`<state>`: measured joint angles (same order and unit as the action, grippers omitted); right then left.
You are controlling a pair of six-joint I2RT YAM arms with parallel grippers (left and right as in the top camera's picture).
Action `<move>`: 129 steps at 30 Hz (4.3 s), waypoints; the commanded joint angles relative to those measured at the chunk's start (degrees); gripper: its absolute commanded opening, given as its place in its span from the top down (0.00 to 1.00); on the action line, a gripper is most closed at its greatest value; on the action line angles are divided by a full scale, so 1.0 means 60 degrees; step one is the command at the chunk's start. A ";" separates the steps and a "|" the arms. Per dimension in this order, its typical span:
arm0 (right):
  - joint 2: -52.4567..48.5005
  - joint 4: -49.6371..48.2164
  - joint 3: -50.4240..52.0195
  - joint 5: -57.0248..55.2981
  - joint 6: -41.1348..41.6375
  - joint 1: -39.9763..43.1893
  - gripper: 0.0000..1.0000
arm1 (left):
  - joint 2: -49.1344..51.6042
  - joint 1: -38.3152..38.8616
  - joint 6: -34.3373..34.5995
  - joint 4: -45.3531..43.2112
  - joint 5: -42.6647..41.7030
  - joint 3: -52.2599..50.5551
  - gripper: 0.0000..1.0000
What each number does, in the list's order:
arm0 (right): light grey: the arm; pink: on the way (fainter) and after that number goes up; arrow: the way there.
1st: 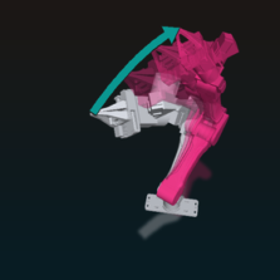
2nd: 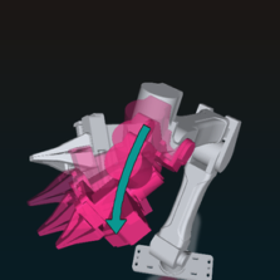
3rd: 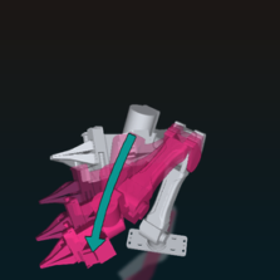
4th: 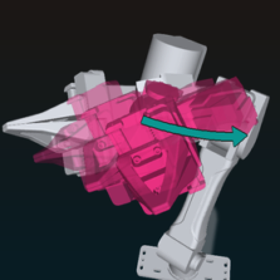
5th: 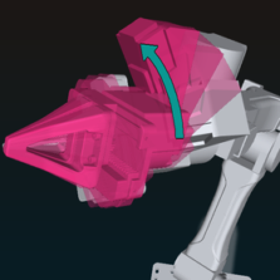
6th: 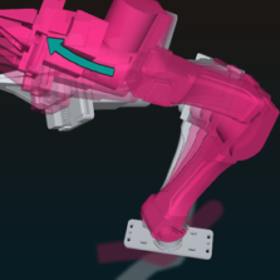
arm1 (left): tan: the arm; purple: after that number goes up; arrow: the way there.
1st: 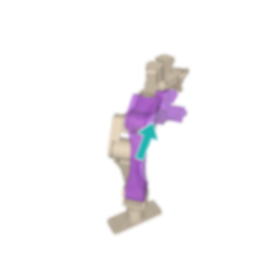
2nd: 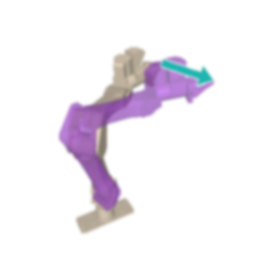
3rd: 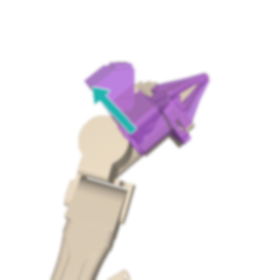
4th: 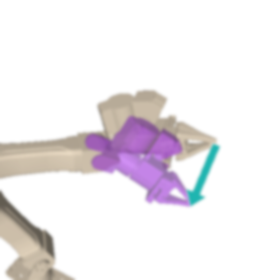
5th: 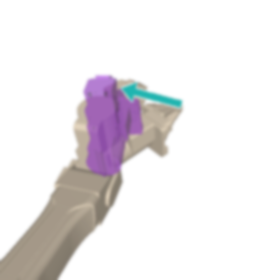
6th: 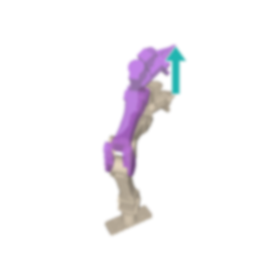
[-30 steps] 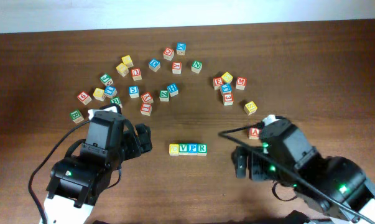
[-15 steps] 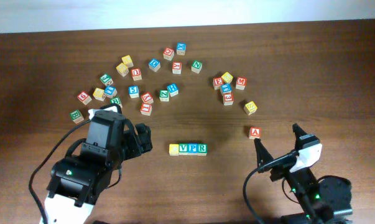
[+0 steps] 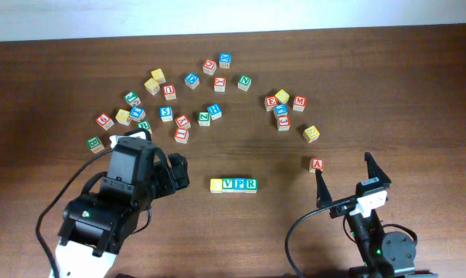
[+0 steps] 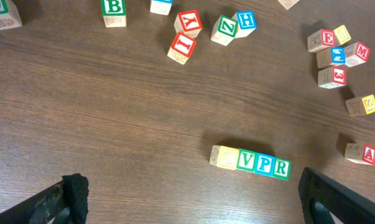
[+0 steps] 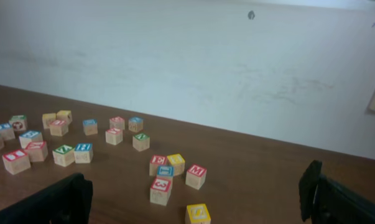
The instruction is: Spell out CVPR
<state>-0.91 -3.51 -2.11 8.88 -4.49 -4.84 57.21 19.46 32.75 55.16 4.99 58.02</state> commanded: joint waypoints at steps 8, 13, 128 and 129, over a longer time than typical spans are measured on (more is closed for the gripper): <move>0.0120 0.1264 0.0299 -0.0310 0.0219 0.0514 0.02 | -0.0011 -0.0040 -0.0007 0.0011 0.0138 0.0069 0.01; 0.0120 0.1351 0.0299 -0.1144 0.0739 0.0517 0.02 | -0.0011 -0.0040 -0.0007 0.0011 0.0138 0.0069 0.01; 0.0120 0.1370 0.0299 -0.1530 0.0576 0.0703 0.02 | -0.9486 -0.3708 -0.5650 -0.8426 -0.0211 -0.9584 0.01; 0.0120 0.1370 0.0299 -0.1530 0.0576 0.0703 0.02 | -0.9486 -0.3708 -0.5650 -0.8426 -0.0211 -0.9584 0.01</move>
<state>-0.69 4.29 -0.62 0.19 -0.64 -1.13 0.69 -2.39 -0.25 4.16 4.29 0.60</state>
